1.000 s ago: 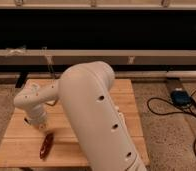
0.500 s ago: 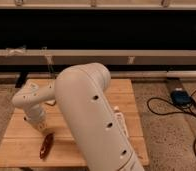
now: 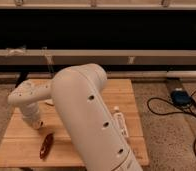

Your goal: Push the eraser across the table

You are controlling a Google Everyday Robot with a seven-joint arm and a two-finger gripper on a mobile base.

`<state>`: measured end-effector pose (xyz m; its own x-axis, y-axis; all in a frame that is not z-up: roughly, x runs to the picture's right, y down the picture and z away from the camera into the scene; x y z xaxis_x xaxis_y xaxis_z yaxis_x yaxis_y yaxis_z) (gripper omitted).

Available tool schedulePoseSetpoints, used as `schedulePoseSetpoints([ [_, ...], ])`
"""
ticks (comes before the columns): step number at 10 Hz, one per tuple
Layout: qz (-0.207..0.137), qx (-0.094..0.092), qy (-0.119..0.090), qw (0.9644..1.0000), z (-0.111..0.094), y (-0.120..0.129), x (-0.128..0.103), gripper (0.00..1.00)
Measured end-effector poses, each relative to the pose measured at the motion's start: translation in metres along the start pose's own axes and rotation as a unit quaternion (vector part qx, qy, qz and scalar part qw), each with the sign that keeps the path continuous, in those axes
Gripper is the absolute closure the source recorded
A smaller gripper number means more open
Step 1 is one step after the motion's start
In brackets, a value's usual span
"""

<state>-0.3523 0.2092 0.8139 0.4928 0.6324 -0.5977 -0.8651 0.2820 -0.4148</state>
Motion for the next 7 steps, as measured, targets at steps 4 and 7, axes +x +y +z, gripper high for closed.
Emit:
schedulePoseSetpoints([
  [4, -0.028, -0.013, -0.004, 0.9995, 0.003, 0.024, -0.029, 1.00],
  [7, -0.038, -0.020, -0.008, 0.9991, 0.005, 0.036, -0.046, 1.00],
])
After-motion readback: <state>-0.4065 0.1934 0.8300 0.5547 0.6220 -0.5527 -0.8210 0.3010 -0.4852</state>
